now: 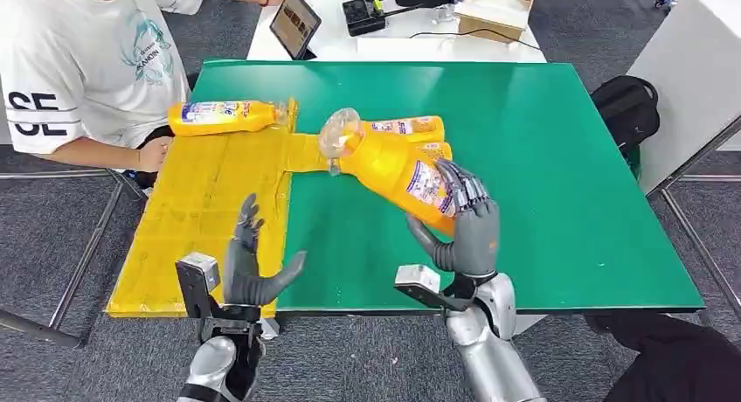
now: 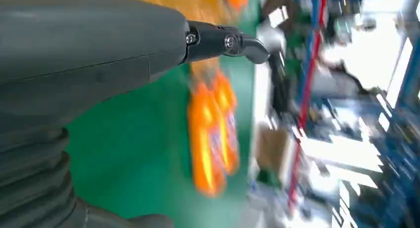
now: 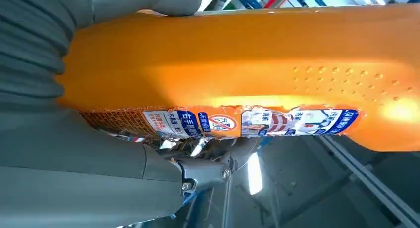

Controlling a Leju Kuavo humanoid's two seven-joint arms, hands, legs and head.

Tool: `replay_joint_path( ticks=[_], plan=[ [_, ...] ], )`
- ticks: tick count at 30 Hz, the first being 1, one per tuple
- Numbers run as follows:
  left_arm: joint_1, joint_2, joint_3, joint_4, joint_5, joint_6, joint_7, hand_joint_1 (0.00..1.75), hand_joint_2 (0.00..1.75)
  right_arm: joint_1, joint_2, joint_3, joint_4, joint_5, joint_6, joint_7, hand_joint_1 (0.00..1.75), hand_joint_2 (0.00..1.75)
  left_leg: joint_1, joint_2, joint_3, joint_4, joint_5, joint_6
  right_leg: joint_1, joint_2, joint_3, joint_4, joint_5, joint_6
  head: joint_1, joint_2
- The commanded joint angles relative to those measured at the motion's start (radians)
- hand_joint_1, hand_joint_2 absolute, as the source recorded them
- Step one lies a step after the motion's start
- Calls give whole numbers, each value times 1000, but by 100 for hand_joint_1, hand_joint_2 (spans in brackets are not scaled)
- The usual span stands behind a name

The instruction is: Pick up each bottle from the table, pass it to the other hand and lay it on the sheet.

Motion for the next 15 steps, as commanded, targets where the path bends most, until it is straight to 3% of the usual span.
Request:
replay_joint_path(
  ticks=[1, 10, 15],
  plan=[
    [-80, 12, -104, 64, 79, -63, 13, 0, 175, 31, 50, 75, 108, -25, -7, -28, 175, 175, 0, 3, 5, -1, -2, 1, 1, 2, 4, -1, -1, -3, 0, 0],
    [-76, 18, -101, 61, 83, -65, 11, 0, 175, 19, 48, 72, 115, -23, -6, -29, 175, 175, 0, 4, 4, -1, -1, 1, 1, 1, 4, -1, -1, -3, -1, 0],
    [-75, 15, -125, 20, 119, -119, -1, 0, 175, -15, 99, 165, 316, -89, 57, -25, 175, 175, 1, 5, 3, -1, -1, 0, 1, 3, 2, -1, 0, -2, 0, 0]
  ],
)
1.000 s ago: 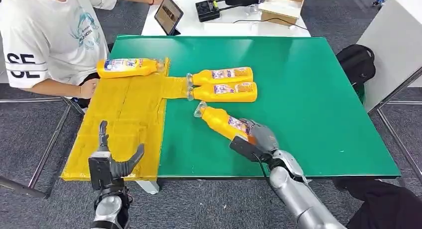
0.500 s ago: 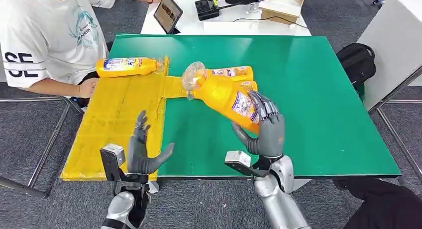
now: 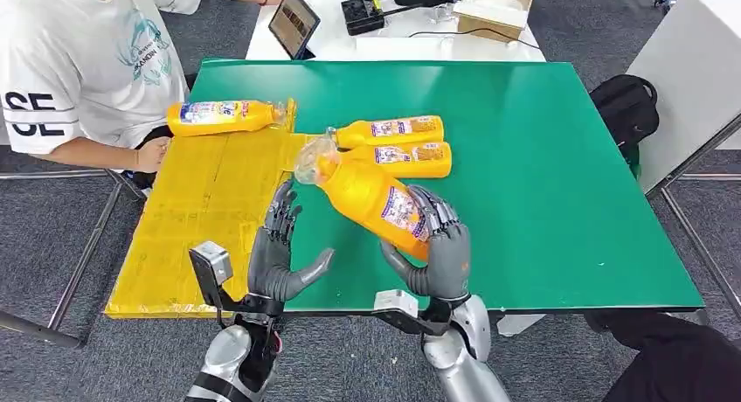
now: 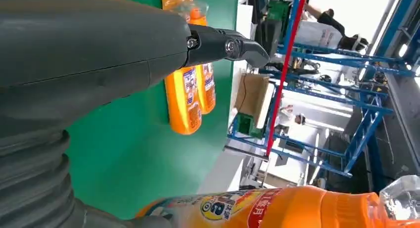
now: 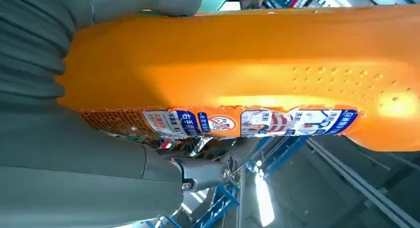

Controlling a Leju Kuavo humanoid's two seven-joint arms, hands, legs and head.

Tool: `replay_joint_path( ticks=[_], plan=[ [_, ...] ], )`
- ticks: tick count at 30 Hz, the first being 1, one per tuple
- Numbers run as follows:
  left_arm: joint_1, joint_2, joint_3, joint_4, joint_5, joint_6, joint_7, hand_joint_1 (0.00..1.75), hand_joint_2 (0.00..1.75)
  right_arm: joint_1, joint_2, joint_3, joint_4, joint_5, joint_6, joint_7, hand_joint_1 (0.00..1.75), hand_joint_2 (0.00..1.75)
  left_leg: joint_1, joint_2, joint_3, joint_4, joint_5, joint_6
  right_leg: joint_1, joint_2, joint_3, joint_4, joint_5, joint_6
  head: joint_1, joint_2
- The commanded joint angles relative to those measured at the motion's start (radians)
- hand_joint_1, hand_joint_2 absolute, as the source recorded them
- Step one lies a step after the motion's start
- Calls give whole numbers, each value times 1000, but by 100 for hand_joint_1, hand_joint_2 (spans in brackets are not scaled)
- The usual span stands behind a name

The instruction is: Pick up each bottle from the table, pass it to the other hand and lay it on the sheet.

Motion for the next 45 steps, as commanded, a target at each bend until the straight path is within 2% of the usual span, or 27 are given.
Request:
replay_joint_path(
  ticks=[1, 3, 17, 33, 34, 35, 36, 37, 45],
  plan=[
    [-31, 21, -45, 2, 31, -46, -9, 0, 175, -68, 59, 114, 306, -87, 56, 3, 175, 175, 1, 4, 6, -2, -2, 1, 1, 3, 5, -2, 0, -4, 0, 0],
    [-27, 23, -55, -10, 30, -50, -11, 0, 175, -75, 69, 135, 347, -97, 66, -4, 175, 175, 1, 3, 3, -1, -1, 0, 1, 2, 2, -1, 0, -2, 0, 0],
    [-32, 14, -64, 20, 20, -55, -12, 0, 175, -115, 106, 271, 528, -53, 124, 63, 175, 175, 1, 1, 4, -2, -1, 1, 1, 0, 4, -2, -1, -3, 1, 0],
    [-60, 20, -75, 92, -102, 46, -3, 0, 175, -111, 118, 306, 532, -62, 110, 65, 175, 175, 1, 1, 5, -1, -1, 1, 1, -1, 4, -1, -1, -4, 0, 0],
    [-60, 19, -74, 94, -110, 55, -2, 14, 175, -110, 118, 305, 529, -67, 112, 66, 175, 175, 1, 0, 3, -1, -1, 1, 1, -1, 3, -1, -1, -3, 0, 0],
    [-61, 18, -74, 97, -113, 57, -2, 80, 175, -109, 117, 306, 525, -68, 110, 66, 175, 175, 1, 0, 5, -1, -1, 1, 2, -1, 5, -1, -1, -4, 0, 0],
    [-62, 19, -76, 99, -127, 74, 0, 155, 175, -109, 116, 306, 522, -69, 110, 68, 175, 175, 0, 0, 3, -1, -1, 1, 1, -1, 3, -1, -1, -3, 0, 0],
    [-63, 19, -75, 101, -128, 73, 1, 175, 175, -110, 116, 305, 521, -70, 110, 70, 175, 175, 1, 0, 2, -1, 0, 0, 1, -1, 2, -1, -1, -2, 0, 0],
    [-60, 20, -70, 93, -99, 37, 0, 175, 175, -112, 113, 307, 518, -66, 105, 71, 175, 175, 0, 0, 3, -1, -1, 1, 1, -1, 3, -1, -1, -3, 0, 0]
  ],
)
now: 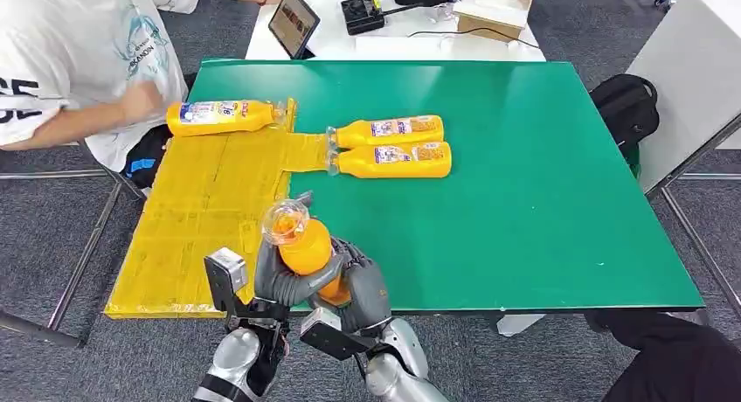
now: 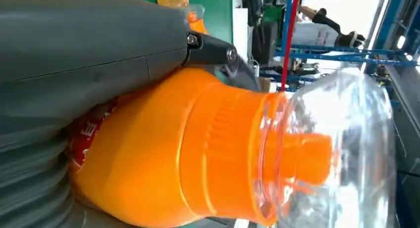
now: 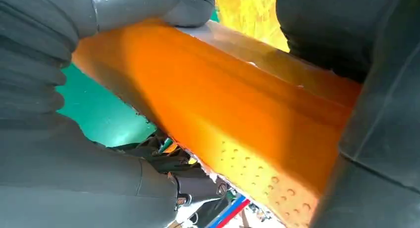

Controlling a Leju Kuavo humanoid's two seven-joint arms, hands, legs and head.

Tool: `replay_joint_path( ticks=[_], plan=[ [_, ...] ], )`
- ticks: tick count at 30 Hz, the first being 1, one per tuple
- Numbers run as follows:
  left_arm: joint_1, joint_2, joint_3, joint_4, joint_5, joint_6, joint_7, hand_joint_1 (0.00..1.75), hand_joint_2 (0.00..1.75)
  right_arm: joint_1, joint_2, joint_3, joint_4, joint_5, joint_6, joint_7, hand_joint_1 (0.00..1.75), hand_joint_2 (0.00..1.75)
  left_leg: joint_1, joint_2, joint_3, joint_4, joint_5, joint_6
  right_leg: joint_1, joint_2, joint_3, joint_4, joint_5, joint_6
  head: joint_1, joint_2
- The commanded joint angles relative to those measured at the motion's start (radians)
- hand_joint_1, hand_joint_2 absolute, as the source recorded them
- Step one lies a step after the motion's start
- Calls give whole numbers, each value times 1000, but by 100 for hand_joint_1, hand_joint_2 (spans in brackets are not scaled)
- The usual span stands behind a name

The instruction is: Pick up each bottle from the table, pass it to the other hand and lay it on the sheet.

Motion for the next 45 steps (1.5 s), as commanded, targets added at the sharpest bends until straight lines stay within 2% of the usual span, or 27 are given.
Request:
replay_joint_path(
  ticks=[1, 11, 12, 17, 18, 21, 24, 29, 30, 31, 34, 37, 38, 39, 42, 44, 45],
  plan=[
    [-61, 19, -31, 73, 5, -13, 9, 175, 175, -20, -5, 73, 62, 12, 2, -8, 175, 175, 0, 0, 3, -1, -1, 1, 1, -1, 3, -1, -1, -2, 0, 0],
    [-51, 9, -12, 18, 152, -138, 20, 175, 175, -23, -4, 65, 71, 6, -20, -18, 175, 175, 0, 0, 3, 0, -1, 1, 1, -1, 4, -1, -1, -3, 0, 0],
    [-51, 9, -8, 16, 157, -134, 22, 175, 175, -19, -1, 55, 66, 2, -40, -22, 0, 175, 0, 0, 2, 0, -1, 1, 1, -1, 2, 0, -1, -2, 0, 0],
    [-51, 7, -3, 14, 159, -126, 22, 175, 175, -18, 1, 51, 65, -2, -45, -23, 0, 175, 0, 0, 3, 0, -1, 1, 1, -1, 4, 0, -1, -3, 0, 0],
    [-51, 7, -3, 14, 159, -126, 22, 175, 175, -18, 1, 51, 65, -2, -45, -23, 0, 0, 0, 1, 3, 0, -1, 1, 1, 0, 3, 0, -1, -2, 0, 0],
    [-66, 9, 27, 8, 85, 14, -14, 175, 175, -7, -5, 37, 18, -37, -29, -40, 0, 0, 0, 0, 2, 0, 0, 1, 1, -1, 2, 0, -1, -2, 0, 0],
    [-99, 19, 78, -3, 0, 167, -58, 175, 175, 25, -24, 29, -113, -96, 25, -59, 0, 0, 1, 0, 2, 0, -1, 1, 1, -1, 3, 0, -1, -3, 0, 0],
    [-153, 53, 208, -54, -170, 470, -130, 175, 175, 35, -33, 48, -288, -176, 99, -80, 0, 0, 1, 1, 1, 0, 0, 0, 1, 0, 1, 1, 0, -2, 0, 0],
    [-164, 61, 226, -52, -170, 470, -128, 175, 175, 35, -34, 51, -306, -184, 98, -82, 0, 0, 0, 3, 3, 0, -1, 1, 1, 1, 2, 1, -1, -3, 0, 0],
    [-183, 68, 250, -41, -241, 546, -130, 175, 175, 35, -42, 62, -328, -199, 100, -84, 0, 0, 0, 3, 1, 0, 0, 0, 1, 2, 0, 1, 0, -2, 0, 0],
    [-231, 80, 295, 28, -309, 625, -130, 175, 175, 45, -52, 68, -359, -215, 87, -92, 0, 0, 1, 1, 2, 0, 0, 0, 1, 0, 2, 1, 0, -3, 0, 0],
    [-247, 82, 303, 66, -322, 640, -130, 175, 175, 50, -53, 68, -366, -216, 67, -106, 0, 0, 1, 2, 7, -1, -1, 1, 2, 0, 7, 0, -1, -5, 0, 0],
    [-267, 93, 305, 110, -421, 711, -127, 175, 175, 53, -54, 68, -373, -218, 50, -116, 0, 0, 1, 2, 7, -1, -1, 1, 2, 0, 6, 0, -1, -4, 0, 0],
    [-284, 79, 354, 140, -521, 711, -110, 175, 175, 56, -55, 67, -385, -219, 33, -127, 0, 0, 0, 0, 4, -1, 0, 1, 1, -1, 4, 0, 0, -2, 0, 0],
    [-349, 27, 567, 215, -910, 711, -122, 175, 175, 75, -54, 55, -447, -254, -17, -166, 0, 0, 0, 1, 5, -1, 0, 1, 1, 0, 5, 0, -1, -3, 0, 0],
    [-390, 34, 647, 272, -1154, 711, -89, 175, 175, 90, -57, 44, -511, -291, -54, -185, 0, 0, 1, 1, 4, 0, -1, 1, 1, 0, 4, 1, -1, -3, 0, 0],
    [-412, 68, 627, 347, -1257, 711, -17, 175, 175, 95, -62, 45, -546, -306, -69, -185, 0, 0, 0, 1, 2, 0, 0, 0, 1, 0, 2, 1, 0, -2, 0, 0]
  ],
)
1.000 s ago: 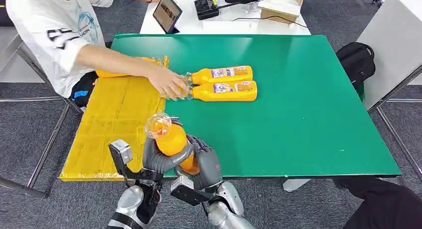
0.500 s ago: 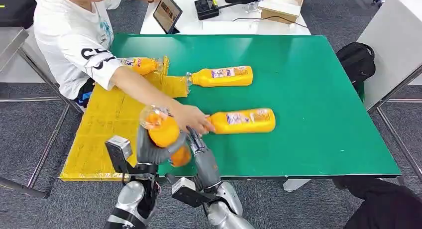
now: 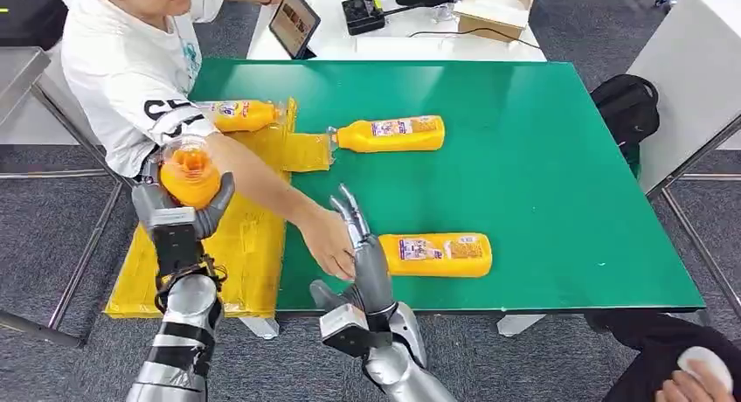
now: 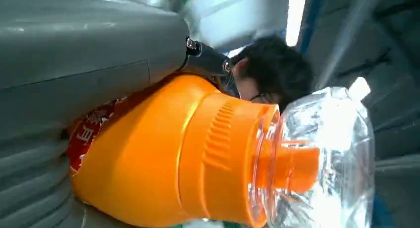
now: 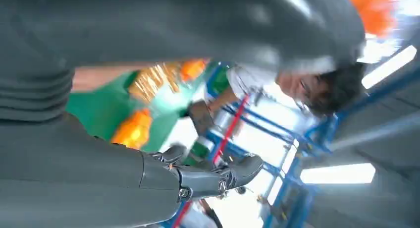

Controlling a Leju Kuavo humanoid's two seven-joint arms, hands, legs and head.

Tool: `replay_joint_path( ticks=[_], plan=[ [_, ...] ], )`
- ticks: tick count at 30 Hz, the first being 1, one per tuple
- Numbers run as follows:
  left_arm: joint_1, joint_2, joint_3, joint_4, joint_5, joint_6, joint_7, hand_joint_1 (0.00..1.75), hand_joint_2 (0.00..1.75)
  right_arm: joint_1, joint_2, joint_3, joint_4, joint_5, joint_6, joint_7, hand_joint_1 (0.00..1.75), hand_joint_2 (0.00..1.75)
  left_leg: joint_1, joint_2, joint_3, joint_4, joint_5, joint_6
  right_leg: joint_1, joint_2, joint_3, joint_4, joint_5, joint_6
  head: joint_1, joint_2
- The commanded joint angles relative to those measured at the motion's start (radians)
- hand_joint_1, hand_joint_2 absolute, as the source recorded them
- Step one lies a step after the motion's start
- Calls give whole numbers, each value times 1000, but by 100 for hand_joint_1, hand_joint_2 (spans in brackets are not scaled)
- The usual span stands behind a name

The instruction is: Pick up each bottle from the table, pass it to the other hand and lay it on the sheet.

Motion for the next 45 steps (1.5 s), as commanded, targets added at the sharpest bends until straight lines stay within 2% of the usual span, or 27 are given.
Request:
replay_joint_path(
  ticks=[1, 2, 4, 5, 6, 8, 12, 14, 17, 19, 21, 36, 37, 38, 40, 41, 43, 45],
  plan=[
    [-215, 44, 321, 374, -705, 13, 119, 175, 175, 40, -46, 5, -220, -94, -122, -51, 0, 0, 0, 1, 4, 0, -1, 1, 1, 0, 4, 0, -1, -3, 0, 0],
    [-248, 103, 265, 491, -790, 13, 195, 175, 175, 37, -51, 4, -229, -105, -131, -51, 0, 0, 0, 1, 5, -1, -1, 1, 1, 0, 5, 0, -1, -4, 0, 0],
    [-246, 140, 243, 524, -802, 13, 201, 175, 175, 31, -53, 0, -224, -111, -123, -51, 0, 0, 0, 1, 7, -2, 0, 1, 1, -1, 5, -1, -1, -4, 0, 0],
    [-257, 173, 188, 576, -884, 13, 252, 175, 175, 27, -51, -4, -217, -115, -118, -51, 0, 0, 0, 1, 4, -2, 0, 0, 0, 0, 3, -1, 0, -3, 0, 0],
    [-257, 173, 188, 576, -884, 13, 252, 175, 175, 27, -51, -4, -217, -115, -118, -51, 0, 0, 0, 2, 7, -2, -1, 1, 1, 0, 5, -2, -1, -4, 0, 0],
    [-282, 222, 122, 687, -924, 13, 298, 175, 175, 24, -54, -1, -224, -133, -120, -51, 0, 0, 0, 2, 4, -1, 0, 0, 1, 2, 2, 0, 0, -2, 0, 0],
    [-285, 226, 116, 698, -928, 13, 302, 175, 175, 24, -55, 0, -225, -132, -123, -51, 0, 0, 1, 2, 6, -1, -1, 1, 1, 3, 4, 0, -1, -3, 0, 0],
    [-313, 236, 94, 777, -931, -6, 321, 175, 175, 28, -55, -1, -237, -147, -129, -51, 0, 0, 1, 3, 4, -1, -1, 1, 1, 4, 2, 0, 0, -2, 0, 0],
    [-318, 243, 96, 827, -877, -67, 304, 175, 175, 28, -49, -12, -235, -154, -138, -51, 0, 0, 1, 2, 6, -1, -1, 1, 1, 2, 5, 0, -1, -4, 0, 0],
    [-310, 226, 147, 835, -729, -173, 222, 175, 175, 28, -43, -18, -222, -148, -130, -51, 0, 0, 0, 4, 5, -1, -1, 1, 1, 4, 3, 0, -1, -3, 0, 0],
    [-301, 215, 175, 833, -633, -236, 193, 175, 175, 28, -33, -30, -200, -141, -118, -51, 0, 0, 1, 5, 5, -1, -1, 1, 1, 5, 3, 0, 0, -3, 0, 0],
    [-263, 236, 102, 873, -648, -287, 239, 175, 175, 16, -16, -39, -136, -142, -77, -51, 0, 0, 0, 5, 6, -2, -1, 0, 0, 5, 4, 0, 0, -2, 1, 0],
    [-259, 245, 66, 874, -681, -280, 264, 110, 175, 14, -15, -42, -130, -142, -67, -51, 0, 0, 0, 5, 5, -1, 0, 0, 0, 5, 3, 0, 0, -2, 1, 0],
    [-258, 242, 73, 879, -665, -295, 259, 0, 175, 13, -13, -45, -124, -146, -61, -49, 0, 0, 0, 6, 8, -2, -1, 1, 0, 6, 6, -1, 0, -3, 1, 0],
    [-257, 237, 74, 885, -652, -328, 256, 0, 175, 11, -12, -49, -115, -147, -56, -48, 0, 0, 0, 7, 10, -3, -1, 1, 1, 6, 7, -1, 0, -3, 1, 0],
    [-257, 235, 76, 883, -643, -342, 251, 0, 0, 11, -11, -51, -111, -147, -54, -48, 0, 0, 0, 7, 10, -2, -1, 1, 1, 6, 7, -1, 0, -3, 1, 0],
    [-255, 227, 93, 884, -597, -401, 229, 0, 0, 8, -7, -57, -99, -149, -47, -47, 0, 0, 0, 6, 10, -3, -1, 1, 0, 5, 8, -1, 0, -3, 0, 0],
    [-255, 227, 93, 884, -597, -401, 229, 0, 0, 8, -7, -57, -99, -149, -47, -47, 0, 0, 0, 4, 9, -2, -1, 0, 0, 5, 7, 0, 0, -2, 0, 0]
  ],
)
